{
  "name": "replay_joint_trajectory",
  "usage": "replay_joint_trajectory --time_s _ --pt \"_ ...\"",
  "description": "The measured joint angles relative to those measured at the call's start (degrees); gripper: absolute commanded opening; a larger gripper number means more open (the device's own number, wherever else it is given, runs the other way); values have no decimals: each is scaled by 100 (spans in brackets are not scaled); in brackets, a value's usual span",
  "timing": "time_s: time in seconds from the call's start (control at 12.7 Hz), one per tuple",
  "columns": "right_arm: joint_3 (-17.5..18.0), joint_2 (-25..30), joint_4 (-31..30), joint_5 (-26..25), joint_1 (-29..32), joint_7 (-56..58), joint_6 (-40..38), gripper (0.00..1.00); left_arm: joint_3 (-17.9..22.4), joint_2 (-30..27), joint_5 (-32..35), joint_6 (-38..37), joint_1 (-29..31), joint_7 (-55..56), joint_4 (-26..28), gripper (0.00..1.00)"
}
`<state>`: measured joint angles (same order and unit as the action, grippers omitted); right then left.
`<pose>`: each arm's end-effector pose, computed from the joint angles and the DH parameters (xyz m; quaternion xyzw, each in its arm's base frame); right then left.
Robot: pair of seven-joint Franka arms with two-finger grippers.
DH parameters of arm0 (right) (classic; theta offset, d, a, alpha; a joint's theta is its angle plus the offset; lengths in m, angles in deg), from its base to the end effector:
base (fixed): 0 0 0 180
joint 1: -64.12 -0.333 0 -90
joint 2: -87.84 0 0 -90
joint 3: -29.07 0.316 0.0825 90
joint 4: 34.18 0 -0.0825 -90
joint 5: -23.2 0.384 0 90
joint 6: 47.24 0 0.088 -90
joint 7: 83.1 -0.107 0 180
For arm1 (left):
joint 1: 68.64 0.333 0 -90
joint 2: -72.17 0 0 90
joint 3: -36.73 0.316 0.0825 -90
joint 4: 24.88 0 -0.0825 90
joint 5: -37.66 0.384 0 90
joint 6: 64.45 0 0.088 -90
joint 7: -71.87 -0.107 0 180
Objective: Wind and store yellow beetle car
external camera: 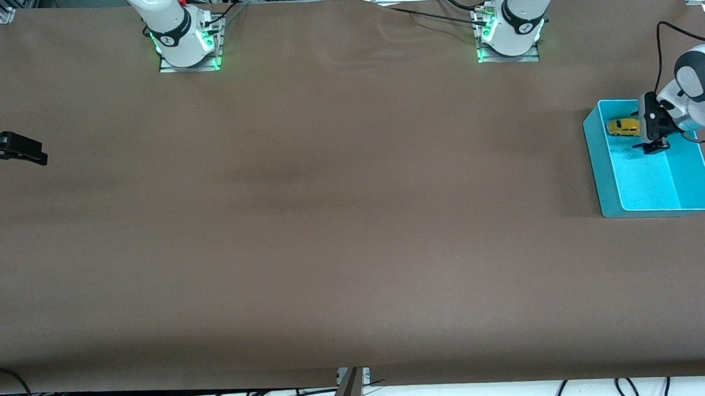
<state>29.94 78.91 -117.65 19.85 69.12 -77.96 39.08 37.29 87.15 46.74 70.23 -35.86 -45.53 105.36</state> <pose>0.5918 -0.0500 0.5832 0.9982 0.0084 -0.0551 0.0237 0.4292 0.2851 0.2274 0.6967 -0.7096 -0.0737 0.0755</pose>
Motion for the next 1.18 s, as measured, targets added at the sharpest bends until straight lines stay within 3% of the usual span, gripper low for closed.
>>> replay_joint_trajectory --time_s 0.24,0.55,0.71,0.79,0.95,1.18 --pt "-2 -11 0 0 0 0 3 100 -170 -551 -410 -264 -138 407 -91 99" --pt "-4 -15 0 0 0 0 5 100 -190 -1101 -664 -960 -609 2217 -339 99" --pt "-5 -16 0 0 0 0 6 100 -214 -1197 -675 -1598 -1040 3222 -790 81" --pt "-5 -16 0 0 0 0 6 100 -223 -1214 -675 -1885 -1226 3574 -1050 81" --pt "-6 -16 0 0 0 0 8 100 -228 -1221 -676 -2225 -1525 4051 -1562 97" --pt "-7 -17 0 0 0 0 9 100 -327 -1250 -678 -2725 -1842 4989 -2088 99"
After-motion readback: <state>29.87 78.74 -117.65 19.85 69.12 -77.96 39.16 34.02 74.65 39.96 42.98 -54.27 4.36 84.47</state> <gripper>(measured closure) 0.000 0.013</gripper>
